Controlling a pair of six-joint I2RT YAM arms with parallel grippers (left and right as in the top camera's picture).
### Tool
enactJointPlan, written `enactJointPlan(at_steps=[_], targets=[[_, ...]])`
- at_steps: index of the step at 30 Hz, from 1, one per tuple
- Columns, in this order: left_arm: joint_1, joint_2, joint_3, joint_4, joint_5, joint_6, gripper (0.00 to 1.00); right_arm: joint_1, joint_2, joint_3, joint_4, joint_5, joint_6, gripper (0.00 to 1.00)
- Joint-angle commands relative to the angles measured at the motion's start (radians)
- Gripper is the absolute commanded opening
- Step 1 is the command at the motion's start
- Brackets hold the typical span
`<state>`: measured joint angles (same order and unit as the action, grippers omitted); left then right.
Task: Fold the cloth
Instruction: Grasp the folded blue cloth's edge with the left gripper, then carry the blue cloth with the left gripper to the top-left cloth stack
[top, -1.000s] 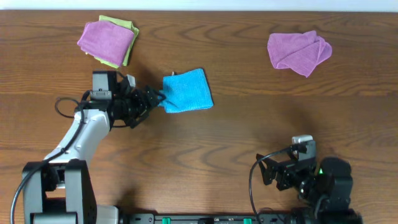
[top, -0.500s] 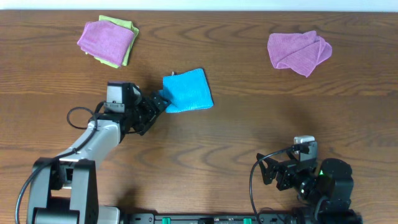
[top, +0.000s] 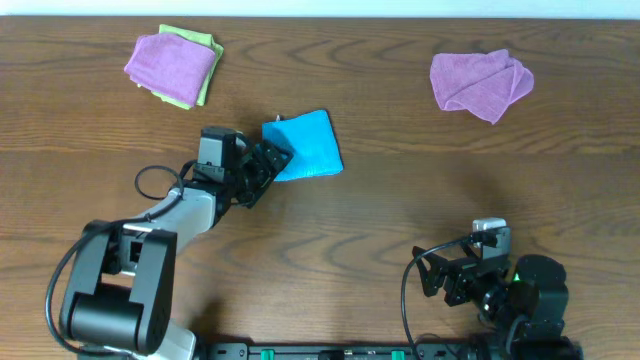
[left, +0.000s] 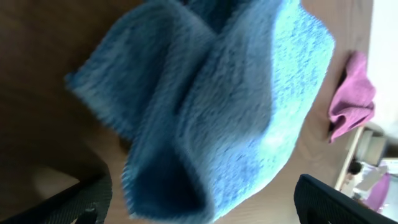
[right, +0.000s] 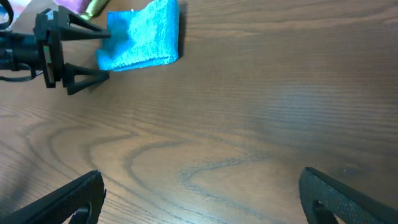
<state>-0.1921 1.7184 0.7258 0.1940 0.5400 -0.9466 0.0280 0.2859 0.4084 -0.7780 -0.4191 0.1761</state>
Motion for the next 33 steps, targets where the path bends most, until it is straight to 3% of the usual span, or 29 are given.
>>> enactJointPlan(at_steps=[1,8,9,10,12,17,19,24,28,33], targets=[[-0.018,0.079,-0.005,0.030,-0.025,-0.055,0.96,-0.008,-0.006,-0.004,-0.001,-0.003,0.010,0.99],[-0.061,0.209,-0.005,0.226,-0.025,-0.090,0.97,-0.008,-0.006,-0.004,-0.001,-0.003,0.010,0.99],[-0.066,0.225,-0.005,0.246,-0.026,-0.089,0.93,-0.008,-0.006,-0.004,-0.001,-0.003,0.010,0.99],[-0.070,0.242,-0.005,0.267,-0.027,-0.089,0.83,-0.008,-0.006,-0.004,-0.001,-0.003,0.010,0.99],[-0.074,0.274,-0.005,0.301,-0.037,-0.087,0.44,-0.008,-0.006,-0.004,-0.001,-0.003,0.010,0.99],[-0.078,0.359,-0.005,0.372,-0.047,-0.065,0.25,-0.008,-0.006,-0.004,-0.001,-0.003,0.010,0.99],[-0.077,0.394,-0.003,0.418,-0.023,-0.045,0.06,-0.008,-0.006,-0.004,-0.001,-0.003,0.010,0.99],[-0.074,0.397,0.006,0.523,0.025,-0.016,0.06,-0.008,-0.006,-0.004,-0.001,-0.003,0.010,0.99],[-0.050,0.347,0.101,0.484,0.087,-0.014,0.06,-0.008,-0.006,-0.004,-0.001,-0.003,0.010,0.99],[0.004,0.296,0.375,0.133,0.116,-0.008,0.06,-0.008,-0.006,-0.004,-0.001,-0.003,0.010,0.99]])
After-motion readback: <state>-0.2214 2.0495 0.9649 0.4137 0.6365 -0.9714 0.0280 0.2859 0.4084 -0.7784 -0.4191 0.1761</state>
